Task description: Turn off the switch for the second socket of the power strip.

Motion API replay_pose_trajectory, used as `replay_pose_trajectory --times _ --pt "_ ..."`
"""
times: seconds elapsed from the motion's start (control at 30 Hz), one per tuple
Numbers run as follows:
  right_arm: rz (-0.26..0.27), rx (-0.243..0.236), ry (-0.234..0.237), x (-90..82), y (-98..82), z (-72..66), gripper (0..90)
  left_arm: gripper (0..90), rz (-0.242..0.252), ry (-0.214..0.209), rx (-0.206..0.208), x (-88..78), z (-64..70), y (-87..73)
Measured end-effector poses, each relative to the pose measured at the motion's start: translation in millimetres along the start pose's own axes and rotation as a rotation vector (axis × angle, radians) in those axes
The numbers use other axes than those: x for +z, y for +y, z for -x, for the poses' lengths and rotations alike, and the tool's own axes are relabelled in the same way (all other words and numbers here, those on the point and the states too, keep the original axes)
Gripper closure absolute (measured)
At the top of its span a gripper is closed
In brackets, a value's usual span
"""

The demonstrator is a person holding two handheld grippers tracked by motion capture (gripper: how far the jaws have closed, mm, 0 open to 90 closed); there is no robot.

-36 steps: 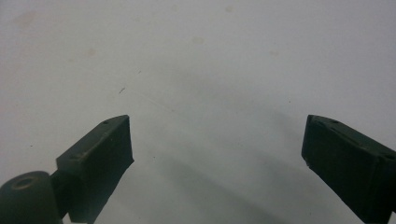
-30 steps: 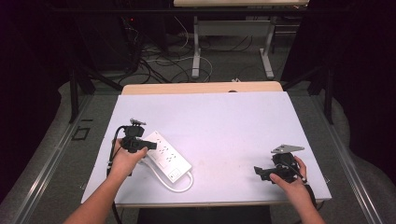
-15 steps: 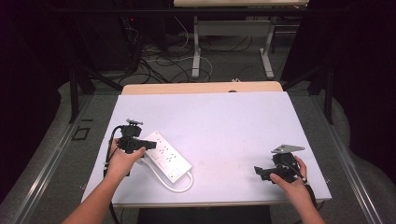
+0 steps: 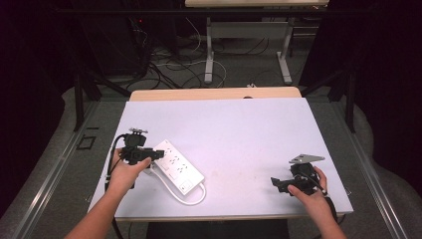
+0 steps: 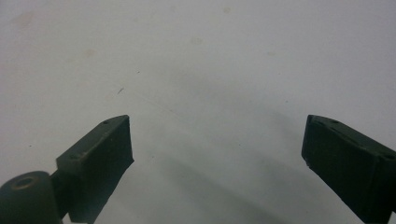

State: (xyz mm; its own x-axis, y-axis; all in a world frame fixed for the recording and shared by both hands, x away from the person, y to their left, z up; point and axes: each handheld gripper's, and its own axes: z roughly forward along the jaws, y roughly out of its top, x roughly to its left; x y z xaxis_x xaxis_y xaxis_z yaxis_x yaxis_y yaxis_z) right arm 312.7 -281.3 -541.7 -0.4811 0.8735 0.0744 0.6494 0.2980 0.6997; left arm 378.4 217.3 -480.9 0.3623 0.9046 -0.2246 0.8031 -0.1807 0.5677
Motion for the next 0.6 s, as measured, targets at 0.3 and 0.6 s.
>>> replay_pose_trajectory --times 0.3,0.6 --pt "0.001 0.0 0.003 0.4 0.1 -0.2 8.3 43.8 0.032 -0.001 0.002 -3.6 -3.2 -4.7" --pt "0.0 0.002 0.002 0.2 0.1 -0.2 8.2 39.5 0.072 -0.015 0.049 -8.0 -4.5 -9.9"
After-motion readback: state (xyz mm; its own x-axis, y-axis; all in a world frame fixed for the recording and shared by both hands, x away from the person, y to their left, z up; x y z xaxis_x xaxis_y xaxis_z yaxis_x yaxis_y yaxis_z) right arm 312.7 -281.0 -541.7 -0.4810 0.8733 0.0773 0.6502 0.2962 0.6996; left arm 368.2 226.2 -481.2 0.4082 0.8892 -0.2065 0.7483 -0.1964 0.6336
